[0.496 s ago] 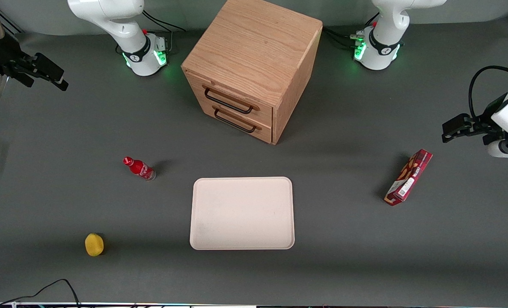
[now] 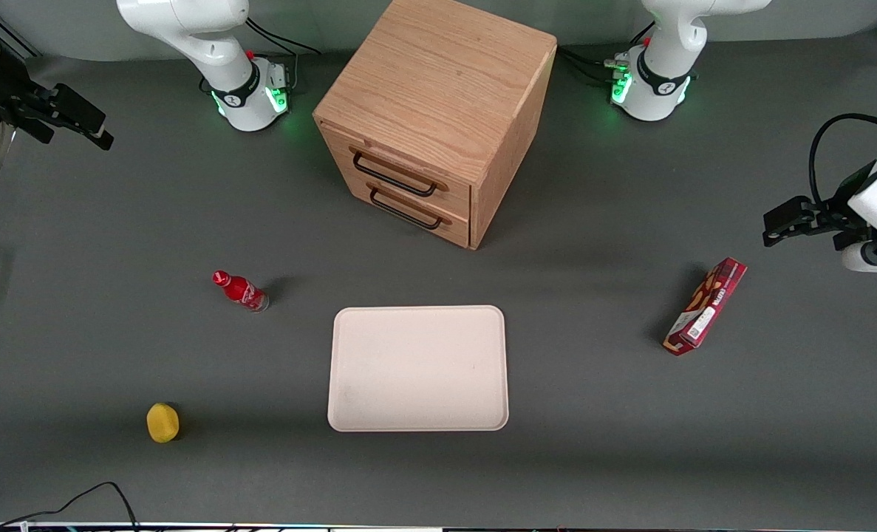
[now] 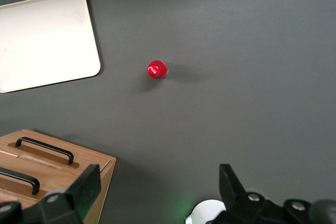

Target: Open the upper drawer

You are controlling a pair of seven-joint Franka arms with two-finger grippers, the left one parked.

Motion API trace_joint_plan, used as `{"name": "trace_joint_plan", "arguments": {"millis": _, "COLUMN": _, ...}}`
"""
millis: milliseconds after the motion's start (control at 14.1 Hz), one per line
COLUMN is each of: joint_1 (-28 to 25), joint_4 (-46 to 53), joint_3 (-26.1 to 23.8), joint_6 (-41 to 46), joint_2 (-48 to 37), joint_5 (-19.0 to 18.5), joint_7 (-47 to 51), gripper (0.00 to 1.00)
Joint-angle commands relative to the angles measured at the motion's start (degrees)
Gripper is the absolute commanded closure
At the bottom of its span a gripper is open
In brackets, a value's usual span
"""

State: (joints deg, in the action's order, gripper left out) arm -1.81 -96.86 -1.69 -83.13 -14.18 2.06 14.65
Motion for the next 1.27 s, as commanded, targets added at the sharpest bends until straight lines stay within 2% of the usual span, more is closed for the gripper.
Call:
{"name": "trace_joint_plan", "arguments": {"millis": 0, "joint_1": -0.47, "joint_4": 2.03, "joint_3": 0.02, "joint_6": 1.39, "joint_2": 0.39, "joint_5": -0.74, "joint_7": 0.12, "gripper": 0.00}}
{"name": "trace_joint_plan", "arguments": {"millis": 283, "joint_1": -0.65, "joint_4": 4.66, "joint_3": -1.91, "joint_6": 8.59, "joint_2": 0.91, "joint_5": -0.48, "joint_7": -5.85, "gripper": 0.00}}
{"name": "trace_joint_plan", "arguments": {"millis": 354, "joint_1": -0.65, "joint_4": 4.75, "joint_3": -2.09, "joint_6": 8.86, "joint_2": 0.83, "joint_5": 1.26, "joint_7": -5.95, "gripper": 0.00}}
{"name": "trace_joint_plan", "arguments": {"millis": 496, "joint_1": -0.65, "joint_4": 5.37, "joint_3": -5.94, "joint_6": 8.52, "joint_2": 2.66, "joint_5": 7.14, "joint_7": -6.56, "gripper": 0.00}}
{"name": "trace_joint_plan", "arguments": {"millis": 637, "joint_1": -0.65, "joint_4": 8.95, "joint_3": -11.12, "joint_6": 8.16, "joint_2": 6.43, "joint_5": 8.83, "joint_7": -8.05, "gripper": 0.00}}
{"name": "trace_joint_plan", "arguments": {"millis": 920, "joint_1": -0.65, "joint_4": 12.58, "joint_3": -14.13, "joint_6": 7.29, "joint_2": 12.59, "joint_5": 16.11, "joint_7": -26.99, "gripper": 0.00}}
{"name": "trace_joint_plan", "arguments": {"millis": 1204, "joint_1": -1.35, "joint_4": 12.05, "joint_3": -16.24, "joint_6": 4.31, "joint_2": 19.70, "joint_5": 22.71, "joint_7": -34.76, "gripper": 0.00}}
